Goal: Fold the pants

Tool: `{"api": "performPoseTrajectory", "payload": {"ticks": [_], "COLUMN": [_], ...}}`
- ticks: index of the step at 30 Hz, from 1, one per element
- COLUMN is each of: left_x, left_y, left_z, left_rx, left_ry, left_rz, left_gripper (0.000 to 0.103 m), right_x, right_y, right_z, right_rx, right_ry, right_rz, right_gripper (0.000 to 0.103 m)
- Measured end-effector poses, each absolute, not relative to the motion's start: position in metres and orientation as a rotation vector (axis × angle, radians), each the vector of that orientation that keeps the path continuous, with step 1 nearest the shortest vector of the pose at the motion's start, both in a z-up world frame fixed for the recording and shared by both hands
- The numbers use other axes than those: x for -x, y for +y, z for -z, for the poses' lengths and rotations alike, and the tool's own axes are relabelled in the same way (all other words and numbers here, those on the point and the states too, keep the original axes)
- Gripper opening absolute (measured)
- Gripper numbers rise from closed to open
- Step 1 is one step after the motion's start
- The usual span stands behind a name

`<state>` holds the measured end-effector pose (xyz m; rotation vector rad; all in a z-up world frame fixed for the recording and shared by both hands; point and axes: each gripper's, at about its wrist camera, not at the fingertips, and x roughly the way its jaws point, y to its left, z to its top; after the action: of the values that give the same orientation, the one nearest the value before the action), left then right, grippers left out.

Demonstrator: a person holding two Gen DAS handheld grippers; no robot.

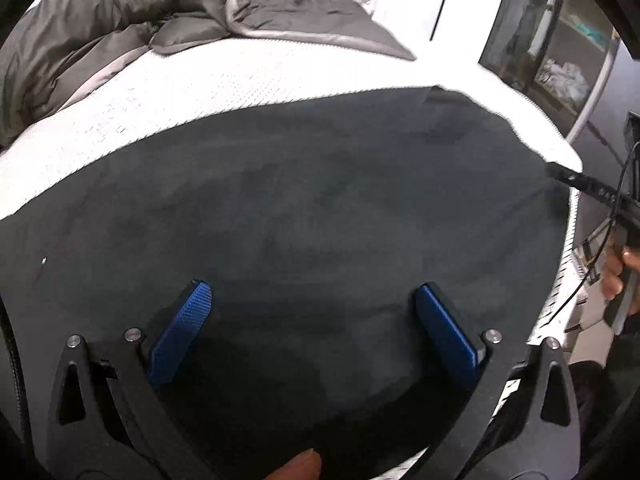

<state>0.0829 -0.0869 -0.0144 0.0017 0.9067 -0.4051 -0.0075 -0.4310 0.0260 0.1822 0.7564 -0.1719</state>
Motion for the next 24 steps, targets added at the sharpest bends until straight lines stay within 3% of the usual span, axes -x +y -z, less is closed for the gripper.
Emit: {"api": "performPoseTrajectory", "payload": {"ticks": [8,12,16,20,24], "left_x": [-0.102,-0.106,-0.106,-0.113,-0.111], "left_y": [-0.129,-0.127,-0.121,-0.119,-0.098], "left_z": [0.015,0.030,0.031,0.022,0.004], "left_rx": [-0.082,-0.073,-0.063,-0.057,-0.035], "left_ry": [0.905,0.935,0.934,0.948,0.895], "left_rz": [0.422,0.452,0.465,0.456,0.411], "left_gripper": [0.102,0.102,0.102,0.102,0.102], "right_x": [-0.060,-0.103,-0.109,-0.109,-0.135], "right_y": [-0.378,-0.404,-0.426,-0.397,-0.386], "right_z": [-0.027,-0.002,0.004,-0.020,-0.005], "right_rx": [0.018,-0.012,-0.119,-0.060,-0.049], "right_ry": [0.816,0.889,0.902,0.832,0.889], "right_rz": [0.051,0.129,0.117,0.088,0.103], "right_gripper": [0.026,0.026,0.018,0.026,0.032]}}
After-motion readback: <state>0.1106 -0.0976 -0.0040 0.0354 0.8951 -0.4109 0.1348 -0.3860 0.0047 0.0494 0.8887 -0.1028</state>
